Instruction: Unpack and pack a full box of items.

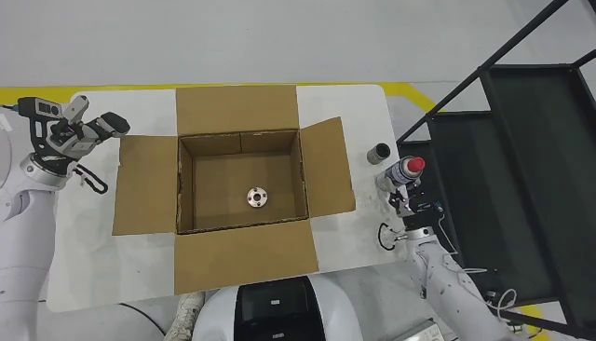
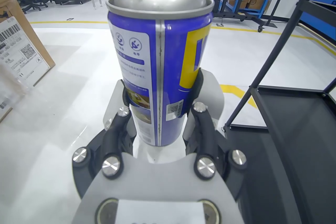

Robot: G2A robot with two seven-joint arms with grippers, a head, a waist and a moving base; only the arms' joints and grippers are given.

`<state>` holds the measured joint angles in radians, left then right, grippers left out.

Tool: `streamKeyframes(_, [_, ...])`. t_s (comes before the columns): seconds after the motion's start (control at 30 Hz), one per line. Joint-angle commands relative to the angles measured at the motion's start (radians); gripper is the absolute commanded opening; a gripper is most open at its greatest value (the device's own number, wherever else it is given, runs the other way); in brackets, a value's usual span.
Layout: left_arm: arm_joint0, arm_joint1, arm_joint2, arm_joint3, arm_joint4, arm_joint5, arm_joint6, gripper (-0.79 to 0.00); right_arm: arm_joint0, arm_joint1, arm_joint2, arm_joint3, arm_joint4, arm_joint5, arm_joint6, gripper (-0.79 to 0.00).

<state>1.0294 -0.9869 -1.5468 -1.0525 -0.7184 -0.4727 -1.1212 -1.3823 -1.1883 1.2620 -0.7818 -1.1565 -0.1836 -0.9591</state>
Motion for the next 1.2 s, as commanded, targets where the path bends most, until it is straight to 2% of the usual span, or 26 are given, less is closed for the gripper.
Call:
streamKeyframes(0.0, [0.000, 0.000, 0.000, 0.000, 0.000, 0.000, 0.000, 0.000, 0.013, -0.004, -0.009, 0.020, -0.009, 0.004, -0.003, -0.785])
streamKeyframes(0.3, [0.000, 0.000, 0.000, 0.000, 0.000, 0.000, 0.000, 0.000, 0.055, -0.021, -0.027, 0.093, -0.013, -0.008, -0.050, -0.785])
streamKeyframes(0.33, [0.000, 0.000, 0.000, 0.000, 0.000, 0.000, 0.000, 0.000, 0.059, -0.023, -0.028, 0.100, -0.015, -0.009, -0.055, -0.720])
streamKeyframes(0.37, [0.000, 0.000, 0.000, 0.000, 0.000, 0.000, 0.000, 0.000, 0.062, -0.024, -0.030, 0.108, -0.018, -0.013, -0.056, -0.566])
streamKeyframes(0.4, [0.000, 0.000, 0.000, 0.000, 0.000, 0.000, 0.000, 0.000, 0.067, -0.025, -0.032, 0.116, -0.020, -0.020, -0.054, -0.582])
streamKeyframes(0.47, [0.000, 0.000, 0.000, 0.000, 0.000, 0.000, 0.000, 0.000, 0.075, -0.028, -0.034, 0.132, -0.022, -0.022, -0.059, -0.723])
streamKeyframes(0.53, [0.000, 0.000, 0.000, 0.000, 0.000, 0.000, 0.000, 0.000, 0.083, -0.031, -0.037, 0.146, -0.022, -0.029, -0.062, -0.702])
streamKeyframes(0.6, [0.000, 0.000, 0.000, 0.000, 0.000, 0.000, 0.000, 0.000, 0.090, -0.033, -0.038, 0.160, -0.022, -0.033, -0.067, -0.594])
streamKeyframes(0.63, [0.000, 0.000, 0.000, 0.000, 0.000, 0.000, 0.000, 0.000, 0.094, -0.034, -0.039, 0.167, -0.023, -0.035, -0.068, -0.453])
streamKeyframes(0.67, [0.000, 0.000, 0.000, 0.000, 0.000, 0.000, 0.000, 0.000, 0.096, -0.035, -0.040, 0.173, -0.023, -0.036, -0.070, -0.089])
streamKeyframes(0.7, [0.000, 0.000, 0.000, 0.000, 0.000, 0.000, 0.000, 0.000, 0.098, -0.036, -0.040, 0.179, -0.024, -0.036, -0.072, 0.000])
streamKeyframes(0.93, [0.000, 0.000, 0.000, 0.000, 0.000, 0.000, 0.000, 0.000, 0.089, -0.035, -0.031, 0.195, -0.030, -0.057, -0.132, 0.000])
streamKeyframes(1.17, [0.000, 0.000, 0.000, 0.000, 0.000, 0.000, 0.000, 0.000, 0.041, -0.019, -0.008, 0.151, -0.069, -0.079, -0.220, 0.000])
